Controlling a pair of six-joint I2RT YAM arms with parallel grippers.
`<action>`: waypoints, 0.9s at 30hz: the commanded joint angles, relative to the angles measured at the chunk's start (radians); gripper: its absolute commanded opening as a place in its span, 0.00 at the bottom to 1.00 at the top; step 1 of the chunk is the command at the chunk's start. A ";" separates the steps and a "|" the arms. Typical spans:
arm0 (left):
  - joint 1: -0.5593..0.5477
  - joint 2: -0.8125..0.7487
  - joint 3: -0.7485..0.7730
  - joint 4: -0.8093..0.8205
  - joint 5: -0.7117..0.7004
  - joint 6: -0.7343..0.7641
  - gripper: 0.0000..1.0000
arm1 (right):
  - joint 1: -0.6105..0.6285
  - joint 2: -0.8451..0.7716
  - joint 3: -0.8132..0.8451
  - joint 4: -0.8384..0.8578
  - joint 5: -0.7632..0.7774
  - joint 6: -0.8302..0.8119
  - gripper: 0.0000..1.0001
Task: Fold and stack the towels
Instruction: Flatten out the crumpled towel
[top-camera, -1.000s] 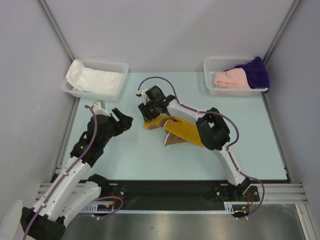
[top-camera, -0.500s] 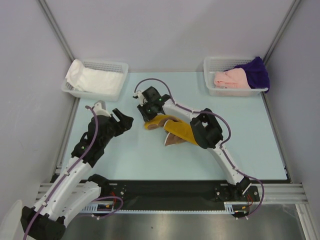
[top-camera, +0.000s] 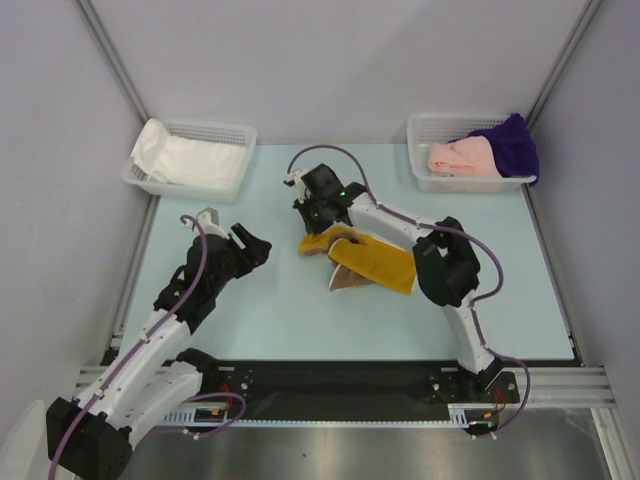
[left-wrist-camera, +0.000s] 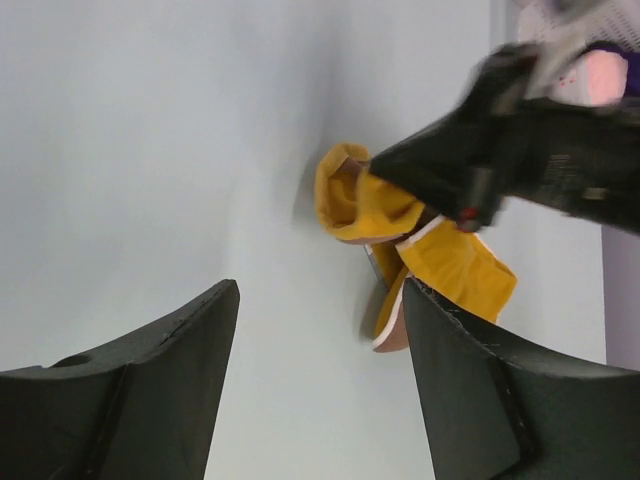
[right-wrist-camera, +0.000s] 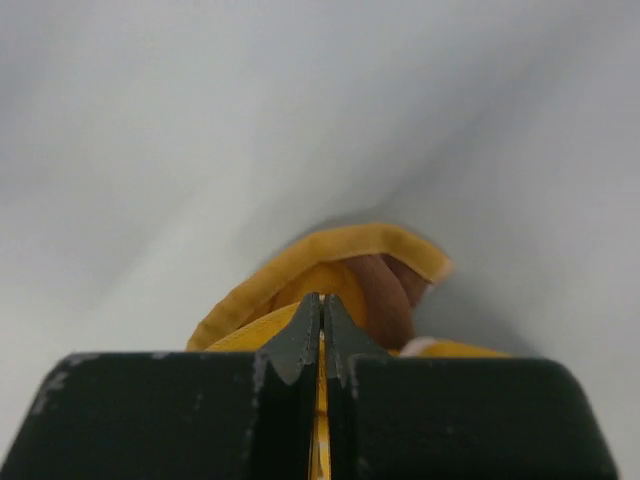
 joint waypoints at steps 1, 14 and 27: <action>0.009 0.029 -0.032 0.093 0.020 -0.036 0.72 | -0.003 -0.204 -0.055 0.071 0.069 0.028 0.00; 0.006 0.441 0.011 0.562 0.294 -0.017 0.79 | -0.061 -0.595 -0.243 0.074 0.270 0.109 0.00; -0.001 0.682 0.061 0.827 0.451 0.052 0.71 | -0.187 -0.718 -0.414 0.081 0.307 0.164 0.00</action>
